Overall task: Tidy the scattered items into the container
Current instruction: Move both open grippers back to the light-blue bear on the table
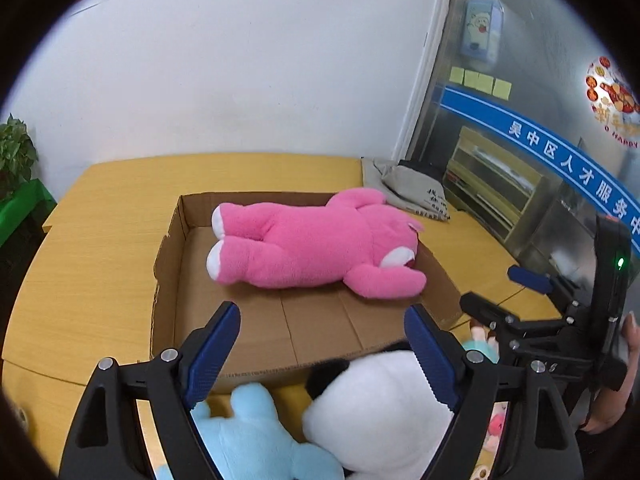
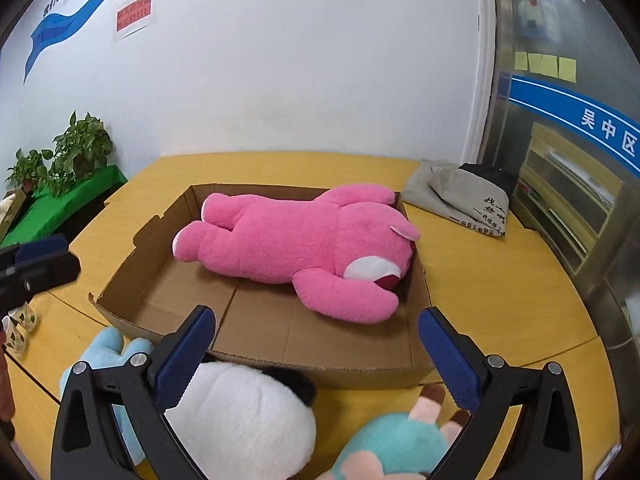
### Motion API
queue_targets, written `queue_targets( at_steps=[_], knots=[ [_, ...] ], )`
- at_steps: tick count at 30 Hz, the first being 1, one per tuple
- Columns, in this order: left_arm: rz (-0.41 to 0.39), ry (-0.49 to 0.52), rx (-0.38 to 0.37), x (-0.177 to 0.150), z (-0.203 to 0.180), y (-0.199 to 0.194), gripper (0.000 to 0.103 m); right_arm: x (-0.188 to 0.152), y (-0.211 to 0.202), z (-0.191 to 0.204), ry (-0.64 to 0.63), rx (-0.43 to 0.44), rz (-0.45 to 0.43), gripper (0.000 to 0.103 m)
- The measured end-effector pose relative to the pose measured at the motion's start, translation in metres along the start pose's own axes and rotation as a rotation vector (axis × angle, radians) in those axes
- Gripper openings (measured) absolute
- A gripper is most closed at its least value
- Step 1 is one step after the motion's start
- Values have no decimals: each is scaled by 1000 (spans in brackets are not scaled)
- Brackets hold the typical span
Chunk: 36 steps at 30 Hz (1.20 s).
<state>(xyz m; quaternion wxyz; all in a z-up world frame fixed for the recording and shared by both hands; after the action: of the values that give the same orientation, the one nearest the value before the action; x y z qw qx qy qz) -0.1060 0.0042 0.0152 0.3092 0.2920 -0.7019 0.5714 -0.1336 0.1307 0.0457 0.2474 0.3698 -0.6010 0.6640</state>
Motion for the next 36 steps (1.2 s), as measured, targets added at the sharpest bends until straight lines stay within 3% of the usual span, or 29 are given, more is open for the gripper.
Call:
queue_targets(
  at_steps=[14, 36],
  knots=[
    [0, -43, 21, -29, -1, -20, 84, -15, -24, 4, -5, -35, -13, 103],
    [18, -41, -47, -51, 27, -38, 84, -20, -22, 32, -17, -58, 2, 103]
  ],
)
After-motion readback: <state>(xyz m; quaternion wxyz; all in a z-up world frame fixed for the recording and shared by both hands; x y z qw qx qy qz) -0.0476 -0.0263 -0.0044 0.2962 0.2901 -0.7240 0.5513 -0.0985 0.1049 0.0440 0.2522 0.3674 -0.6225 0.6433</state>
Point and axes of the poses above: each gripper's, at about its wrist camera, not at the fingertips, and y roughly the way its jaws point, z to its left, x to its top, the point moved 4 cm from there along y, roughly the way its jaws point, and after that the axes turned 3 degrees about x, right-handed, at the moved point
